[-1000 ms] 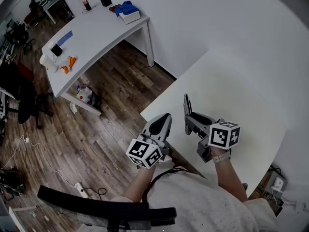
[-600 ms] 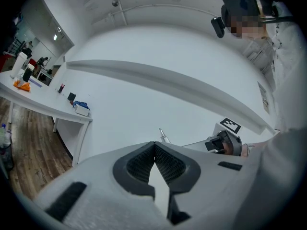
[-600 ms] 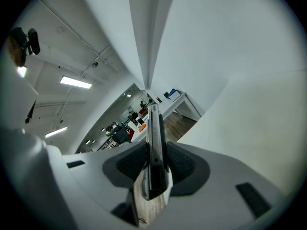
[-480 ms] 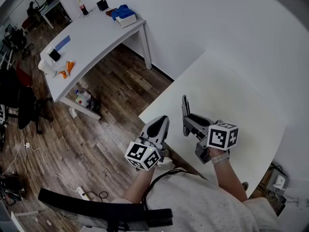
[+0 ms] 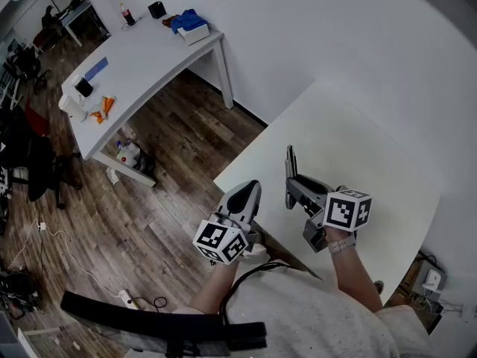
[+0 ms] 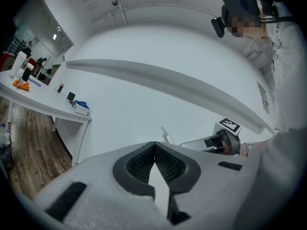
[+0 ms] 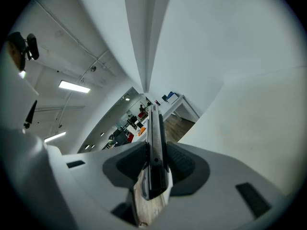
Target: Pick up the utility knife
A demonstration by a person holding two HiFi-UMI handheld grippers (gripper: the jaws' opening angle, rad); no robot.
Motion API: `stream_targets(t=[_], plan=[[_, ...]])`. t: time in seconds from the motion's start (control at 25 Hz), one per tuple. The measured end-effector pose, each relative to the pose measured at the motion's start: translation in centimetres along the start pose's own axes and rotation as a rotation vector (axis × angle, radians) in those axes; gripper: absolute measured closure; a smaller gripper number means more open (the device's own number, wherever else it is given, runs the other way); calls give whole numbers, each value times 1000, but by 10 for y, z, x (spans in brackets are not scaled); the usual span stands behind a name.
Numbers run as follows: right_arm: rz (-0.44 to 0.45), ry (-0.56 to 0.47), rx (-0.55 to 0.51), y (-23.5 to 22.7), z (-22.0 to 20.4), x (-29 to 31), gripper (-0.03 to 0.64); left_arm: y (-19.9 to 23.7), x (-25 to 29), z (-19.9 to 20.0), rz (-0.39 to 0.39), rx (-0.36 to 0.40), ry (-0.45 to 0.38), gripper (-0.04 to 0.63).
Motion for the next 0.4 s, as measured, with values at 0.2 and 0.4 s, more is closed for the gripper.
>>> stream_targets(t=[0.2, 0.4], plan=[[25, -19, 15, 3, 4, -4, 480, 0, -1, -1, 8, -3, 1, 589], [96, -54, 13, 12, 4, -11, 480, 0, -3, 2, 18, 0, -4, 589]])
Point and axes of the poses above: the fingertips, and each gripper's own axes: x forward along the fingers, y to its left, z out of its top, the point moved 6 cm from there along -x, backward along the fingers, and after that the axes turned 14 degrees about x, right-handed, at the moved point
